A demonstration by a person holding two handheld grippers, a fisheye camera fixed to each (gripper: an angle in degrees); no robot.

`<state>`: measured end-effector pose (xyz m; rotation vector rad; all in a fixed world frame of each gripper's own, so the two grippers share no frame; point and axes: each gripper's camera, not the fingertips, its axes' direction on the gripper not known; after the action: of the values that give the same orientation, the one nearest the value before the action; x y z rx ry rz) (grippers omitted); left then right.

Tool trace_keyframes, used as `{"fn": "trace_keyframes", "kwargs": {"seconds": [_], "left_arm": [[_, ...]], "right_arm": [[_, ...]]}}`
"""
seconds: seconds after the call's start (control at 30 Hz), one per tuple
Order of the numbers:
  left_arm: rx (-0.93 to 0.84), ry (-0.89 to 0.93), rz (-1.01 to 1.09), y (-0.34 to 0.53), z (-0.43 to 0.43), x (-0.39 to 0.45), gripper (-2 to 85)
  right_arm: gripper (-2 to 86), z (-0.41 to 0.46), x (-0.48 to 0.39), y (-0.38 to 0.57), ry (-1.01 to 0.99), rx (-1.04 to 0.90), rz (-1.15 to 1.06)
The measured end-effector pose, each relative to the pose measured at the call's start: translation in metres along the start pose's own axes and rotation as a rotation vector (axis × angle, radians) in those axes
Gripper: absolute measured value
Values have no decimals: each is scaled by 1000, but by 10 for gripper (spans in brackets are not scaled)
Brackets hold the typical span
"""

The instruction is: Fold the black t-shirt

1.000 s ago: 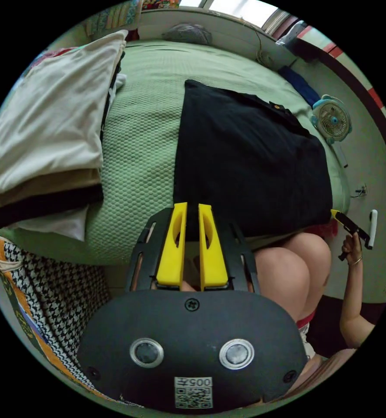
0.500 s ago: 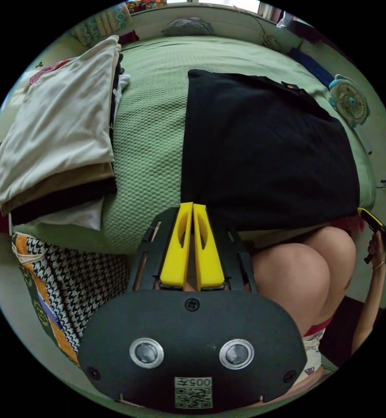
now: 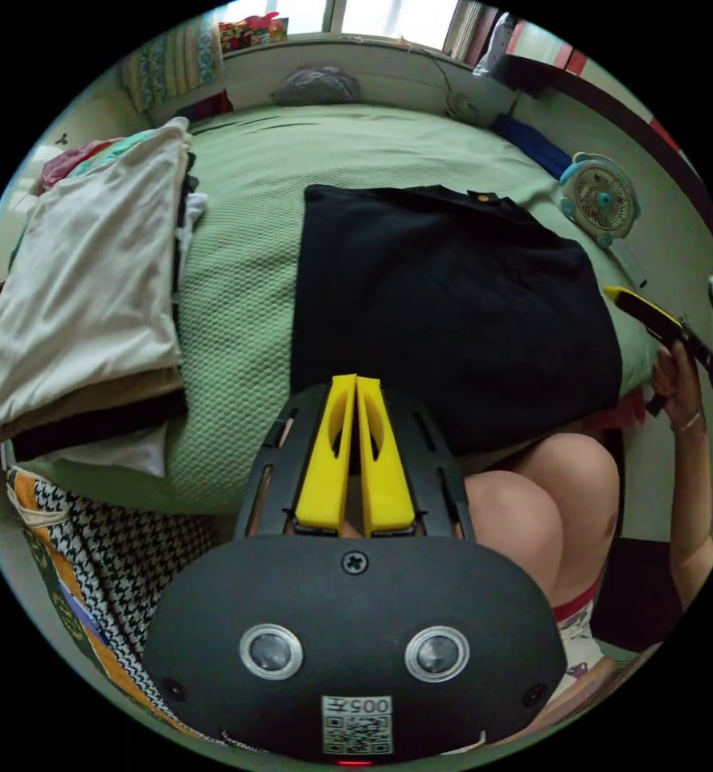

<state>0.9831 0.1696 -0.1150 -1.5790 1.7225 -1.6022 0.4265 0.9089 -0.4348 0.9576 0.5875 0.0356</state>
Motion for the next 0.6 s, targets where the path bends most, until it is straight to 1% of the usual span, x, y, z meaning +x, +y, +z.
{"fn": "trace_keyframes", "kwargs": {"seconds": [0.1, 0.17, 0.27, 0.37, 0.47, 0.6], "left_arm": [[-34, 75, -3, -9, 27, 17, -6], [-33, 76, 1, -12, 40, 27, -7], [-42, 69, 11, -14, 60, 42, -7], [-49, 79, 20, -15, 79, 57, -7], [-74, 71, 47, -17, 95, 76, -7], [-83, 57, 75, -16, 117, 104, -6]], "right_arm": [[76, 35, -25, -30, -8, -22, -24], [76, 59, -41, -48, 8, -55, -31], [75, 76, -50, -66, 61, -50, -40], [74, 82, -40, -84, 98, -10, 37], [73, 90, -24, -95, 75, -38, 104], [72, 78, -14, -83, 73, -6, 112]]}}
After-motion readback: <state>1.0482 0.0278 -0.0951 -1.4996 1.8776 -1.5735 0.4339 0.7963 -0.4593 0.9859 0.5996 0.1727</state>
